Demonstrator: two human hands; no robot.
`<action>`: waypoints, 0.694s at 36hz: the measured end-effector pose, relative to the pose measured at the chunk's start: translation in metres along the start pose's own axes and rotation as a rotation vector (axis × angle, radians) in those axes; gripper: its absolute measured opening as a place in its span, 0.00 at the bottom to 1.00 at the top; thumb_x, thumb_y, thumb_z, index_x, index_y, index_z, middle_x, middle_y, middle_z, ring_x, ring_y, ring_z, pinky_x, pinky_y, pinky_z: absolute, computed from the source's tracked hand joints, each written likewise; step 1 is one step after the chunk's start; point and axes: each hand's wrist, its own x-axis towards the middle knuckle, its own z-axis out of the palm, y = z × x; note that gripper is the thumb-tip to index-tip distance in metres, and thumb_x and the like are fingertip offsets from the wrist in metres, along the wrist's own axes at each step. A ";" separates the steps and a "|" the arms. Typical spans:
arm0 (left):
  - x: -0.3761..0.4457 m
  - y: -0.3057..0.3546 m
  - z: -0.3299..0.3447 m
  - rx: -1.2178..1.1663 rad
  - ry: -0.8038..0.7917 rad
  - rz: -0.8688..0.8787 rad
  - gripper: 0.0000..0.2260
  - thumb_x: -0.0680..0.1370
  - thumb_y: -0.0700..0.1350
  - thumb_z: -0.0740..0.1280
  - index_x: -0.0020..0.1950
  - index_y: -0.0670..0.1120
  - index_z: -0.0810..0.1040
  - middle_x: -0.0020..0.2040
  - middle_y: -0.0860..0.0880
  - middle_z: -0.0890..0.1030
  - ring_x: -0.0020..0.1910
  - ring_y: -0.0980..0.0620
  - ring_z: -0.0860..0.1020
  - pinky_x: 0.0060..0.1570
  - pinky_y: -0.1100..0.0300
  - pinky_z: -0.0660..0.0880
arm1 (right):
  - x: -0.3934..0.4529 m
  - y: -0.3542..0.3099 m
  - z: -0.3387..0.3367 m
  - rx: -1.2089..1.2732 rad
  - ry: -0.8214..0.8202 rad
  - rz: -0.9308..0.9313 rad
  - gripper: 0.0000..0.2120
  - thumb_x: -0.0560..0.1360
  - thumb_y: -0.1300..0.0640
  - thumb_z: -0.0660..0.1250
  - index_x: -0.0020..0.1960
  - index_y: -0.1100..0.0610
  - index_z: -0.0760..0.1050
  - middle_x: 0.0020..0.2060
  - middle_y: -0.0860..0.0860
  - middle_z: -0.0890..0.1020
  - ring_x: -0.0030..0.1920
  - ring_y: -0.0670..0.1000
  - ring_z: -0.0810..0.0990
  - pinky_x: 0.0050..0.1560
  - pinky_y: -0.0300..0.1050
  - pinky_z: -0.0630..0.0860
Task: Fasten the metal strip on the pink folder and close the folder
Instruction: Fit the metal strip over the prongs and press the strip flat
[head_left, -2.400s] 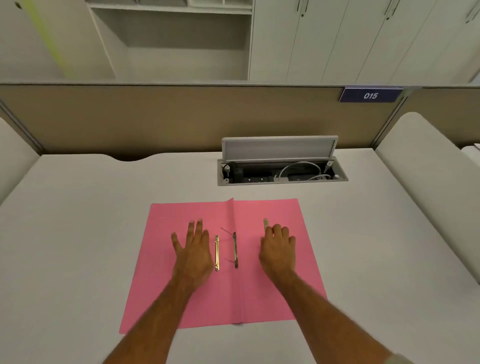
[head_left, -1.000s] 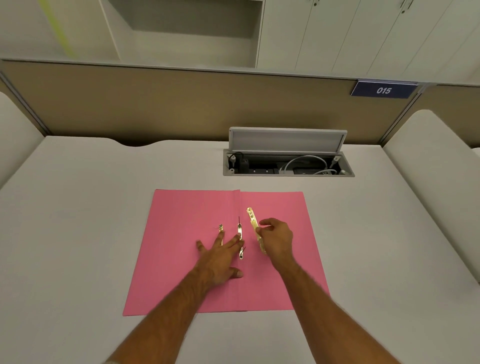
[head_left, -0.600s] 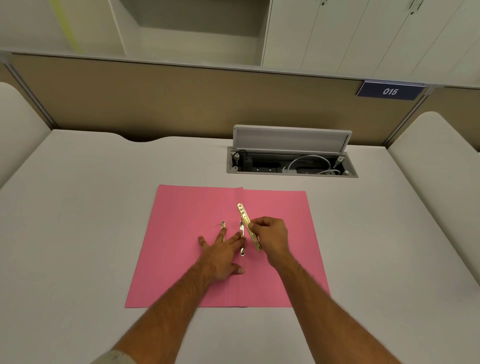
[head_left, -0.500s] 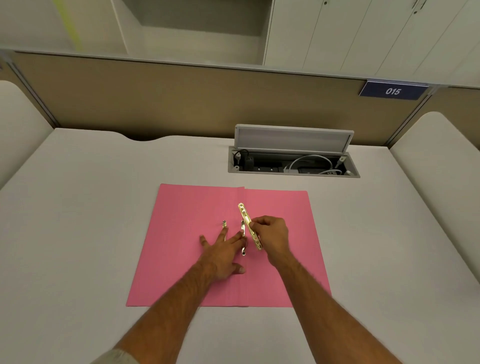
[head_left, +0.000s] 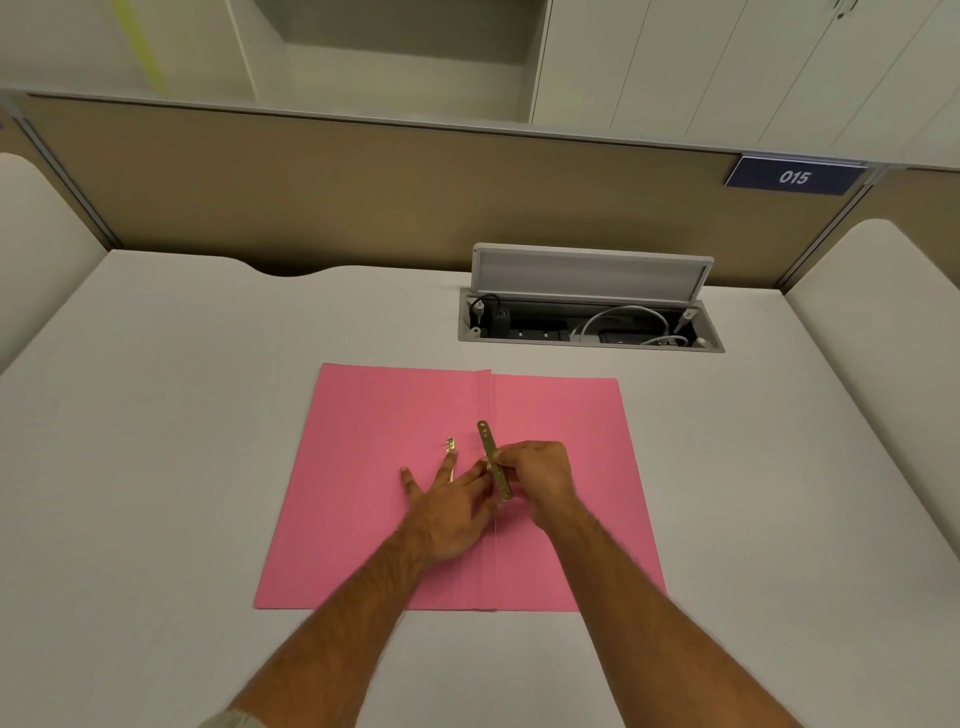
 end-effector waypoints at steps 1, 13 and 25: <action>0.001 0.001 0.001 -0.009 0.014 -0.001 0.24 0.83 0.64 0.46 0.80 0.64 0.52 0.81 0.67 0.46 0.82 0.45 0.40 0.64 0.19 0.35 | 0.001 0.000 0.000 0.020 -0.008 0.007 0.04 0.69 0.68 0.71 0.42 0.67 0.84 0.38 0.62 0.87 0.38 0.62 0.86 0.34 0.49 0.80; 0.000 0.007 0.003 0.016 0.057 -0.024 0.21 0.86 0.56 0.46 0.79 0.63 0.56 0.81 0.67 0.48 0.82 0.44 0.41 0.64 0.17 0.40 | 0.002 -0.002 0.001 0.143 0.002 0.037 0.05 0.70 0.71 0.71 0.45 0.71 0.83 0.44 0.65 0.86 0.40 0.57 0.84 0.33 0.45 0.80; 0.000 0.008 0.003 0.002 0.060 -0.025 0.20 0.86 0.56 0.46 0.79 0.64 0.58 0.80 0.68 0.48 0.82 0.45 0.41 0.64 0.17 0.39 | 0.006 0.005 0.003 0.112 0.014 0.017 0.05 0.70 0.69 0.72 0.45 0.68 0.84 0.42 0.61 0.87 0.41 0.56 0.85 0.39 0.47 0.82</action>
